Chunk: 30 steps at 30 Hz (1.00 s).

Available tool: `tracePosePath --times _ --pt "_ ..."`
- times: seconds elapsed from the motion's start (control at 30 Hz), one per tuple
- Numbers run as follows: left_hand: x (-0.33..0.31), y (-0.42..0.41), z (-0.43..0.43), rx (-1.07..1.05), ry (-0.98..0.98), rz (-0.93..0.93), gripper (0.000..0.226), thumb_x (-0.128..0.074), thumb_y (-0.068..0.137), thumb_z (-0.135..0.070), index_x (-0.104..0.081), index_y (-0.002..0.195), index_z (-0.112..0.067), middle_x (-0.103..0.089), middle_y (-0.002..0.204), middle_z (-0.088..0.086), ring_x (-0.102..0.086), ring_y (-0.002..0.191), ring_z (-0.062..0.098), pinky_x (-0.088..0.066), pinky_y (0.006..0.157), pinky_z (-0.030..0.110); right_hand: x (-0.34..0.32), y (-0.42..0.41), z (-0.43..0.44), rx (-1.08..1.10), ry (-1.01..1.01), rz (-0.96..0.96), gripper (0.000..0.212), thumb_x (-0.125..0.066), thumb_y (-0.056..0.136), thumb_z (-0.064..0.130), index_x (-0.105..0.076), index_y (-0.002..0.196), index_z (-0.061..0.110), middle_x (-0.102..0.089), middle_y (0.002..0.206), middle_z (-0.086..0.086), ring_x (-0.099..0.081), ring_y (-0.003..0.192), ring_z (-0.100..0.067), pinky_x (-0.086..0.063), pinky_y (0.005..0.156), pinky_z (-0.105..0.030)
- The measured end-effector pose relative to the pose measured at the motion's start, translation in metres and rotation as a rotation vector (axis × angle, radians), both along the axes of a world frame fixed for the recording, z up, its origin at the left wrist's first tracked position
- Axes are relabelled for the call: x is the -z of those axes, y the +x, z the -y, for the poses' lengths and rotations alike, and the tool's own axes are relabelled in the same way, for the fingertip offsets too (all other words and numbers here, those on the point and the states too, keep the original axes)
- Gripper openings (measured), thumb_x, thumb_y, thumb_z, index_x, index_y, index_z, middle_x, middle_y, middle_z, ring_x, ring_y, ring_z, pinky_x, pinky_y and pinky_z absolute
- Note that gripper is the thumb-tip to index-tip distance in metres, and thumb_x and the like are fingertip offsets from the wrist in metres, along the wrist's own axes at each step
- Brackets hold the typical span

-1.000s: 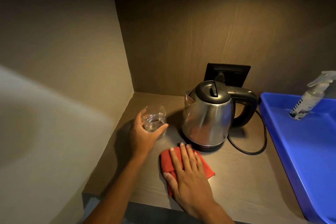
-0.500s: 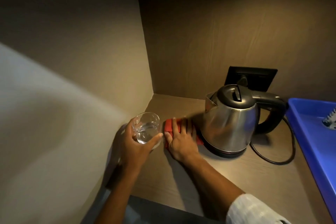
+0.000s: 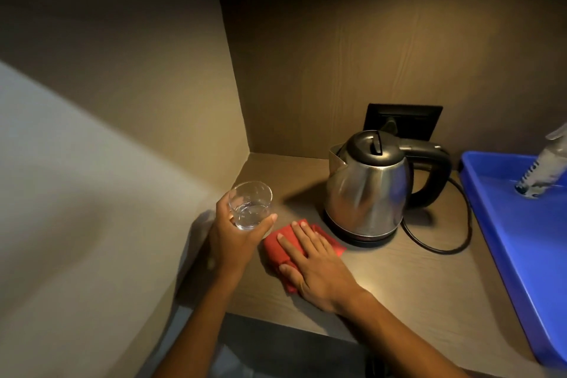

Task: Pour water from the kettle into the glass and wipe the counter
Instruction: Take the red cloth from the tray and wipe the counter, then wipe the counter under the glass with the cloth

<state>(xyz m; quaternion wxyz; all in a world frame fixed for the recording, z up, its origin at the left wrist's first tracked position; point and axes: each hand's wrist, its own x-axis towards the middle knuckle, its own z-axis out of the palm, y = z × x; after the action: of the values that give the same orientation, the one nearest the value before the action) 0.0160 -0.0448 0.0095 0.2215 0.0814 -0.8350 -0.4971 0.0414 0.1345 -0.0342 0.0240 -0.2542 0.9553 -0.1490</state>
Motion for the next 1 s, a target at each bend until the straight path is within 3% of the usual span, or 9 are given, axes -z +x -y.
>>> tracePosePath --times 0.13,0.27,0.33,0.43,0.53,0.6,0.83,0.93,1.0 --pt "0.009 -0.012 -0.021 0.069 0.074 0.052 0.093 -0.092 0.057 -0.030 -0.043 0.136 -0.017 -0.057 0.127 0.002 -0.058 0.110 0.018 -0.050 0.079 0.011 0.001 0.032 -0.027 0.115 0.006 0.003 0.060 -0.011 0.098 0.062 0.008 0.150 0.039 0.018 0.158 0.004 0.019 0.146 -0.018 0.007 0.119 -0.039" --pt "0.017 -0.028 -0.037 0.112 0.082 0.099 0.099 -0.087 0.049 -0.056 -0.039 0.132 -0.033 -0.059 0.127 -0.001 -0.060 0.111 0.017 -0.057 0.089 0.038 0.009 0.062 -0.044 0.275 -0.008 0.040 0.061 0.001 0.091 0.069 0.017 0.145 0.045 0.023 0.155 0.007 0.019 0.145 -0.019 0.009 0.116 -0.038" --pt "0.018 -0.034 -0.045 0.127 0.100 0.106 0.100 -0.086 0.046 -0.059 -0.038 0.132 -0.037 -0.060 0.127 -0.003 -0.060 0.111 0.015 -0.055 0.093 0.042 0.011 0.073 -0.046 0.362 -0.033 0.009 0.061 0.002 0.092 0.068 0.015 0.146 0.045 0.012 0.158 0.003 0.008 0.147 -0.022 -0.001 0.116 -0.042" --pt "0.020 -0.040 -0.053 0.162 0.119 0.131 0.103 -0.088 0.045 -0.056 -0.037 0.133 -0.039 -0.060 0.128 -0.003 -0.060 0.113 0.016 -0.053 0.096 0.043 0.001 0.074 -0.052 0.350 -0.098 0.121 0.071 0.011 0.079 0.076 0.013 0.144 0.047 0.022 0.155 0.011 0.020 0.144 -0.014 0.006 0.118 -0.039" --pt "0.026 -0.046 -0.054 0.184 0.127 0.139 0.102 -0.088 0.041 -0.058 -0.039 0.129 -0.041 -0.062 0.126 -0.003 -0.061 0.112 0.017 -0.053 0.096 0.044 -0.018 0.066 -0.075 0.463 -0.367 0.149 0.070 -0.030 0.084 0.074 -0.033 0.144 0.038 -0.030 0.151 0.014 -0.024 0.142 -0.012 -0.024 0.115 -0.039" --pt "0.030 -0.048 -0.053 0.187 0.131 0.144 0.104 -0.088 0.040 -0.058 -0.039 0.130 -0.040 -0.062 0.126 -0.002 -0.062 0.112 0.018 -0.054 0.095 0.045 -0.023 0.058 -0.094 0.649 -0.388 -0.017 0.039 -0.056 0.086 0.054 -0.059 0.117 0.031 -0.057 0.113 0.010 -0.052 0.114 -0.017 -0.045 0.094 -0.041" --pt "0.016 -0.030 -0.053 0.164 0.099 0.157 0.109 -0.085 0.059 -0.053 -0.022 0.146 -0.038 -0.035 0.154 0.004 -0.038 0.138 0.024 -0.040 0.108 0.050 -0.032 0.014 -0.097 0.825 -0.286 0.364 0.079 -0.055 0.038 0.092 -0.067 0.082 0.028 -0.068 0.088 0.003 -0.065 0.084 -0.017 -0.057 0.075 -0.042" --pt "0.003 0.002 -0.051 0.099 0.042 -0.045 0.085 -0.076 0.074 -0.039 -0.031 0.145 -0.027 -0.041 0.148 0.005 -0.038 0.134 0.021 -0.040 0.102 0.037 -0.029 0.011 -0.089 0.787 -0.397 0.405 0.064 -0.068 0.040 0.078 -0.059 0.074 0.024 -0.068 0.083 0.001 -0.065 0.080 -0.019 -0.055 0.076 -0.042" --pt "-0.001 0.029 -0.054 0.112 -0.001 -0.138 0.066 -0.072 0.077 -0.030 -0.043 0.136 -0.029 -0.051 0.133 -0.002 -0.049 0.121 0.014 -0.044 0.094 0.030 -0.030 0.020 -0.088 0.725 -0.655 0.469 0.045 -0.084 0.058 0.048 -0.053 0.075 0.020 -0.065 0.073 -0.001 -0.062 0.059 -0.013 -0.053 0.057 -0.031"
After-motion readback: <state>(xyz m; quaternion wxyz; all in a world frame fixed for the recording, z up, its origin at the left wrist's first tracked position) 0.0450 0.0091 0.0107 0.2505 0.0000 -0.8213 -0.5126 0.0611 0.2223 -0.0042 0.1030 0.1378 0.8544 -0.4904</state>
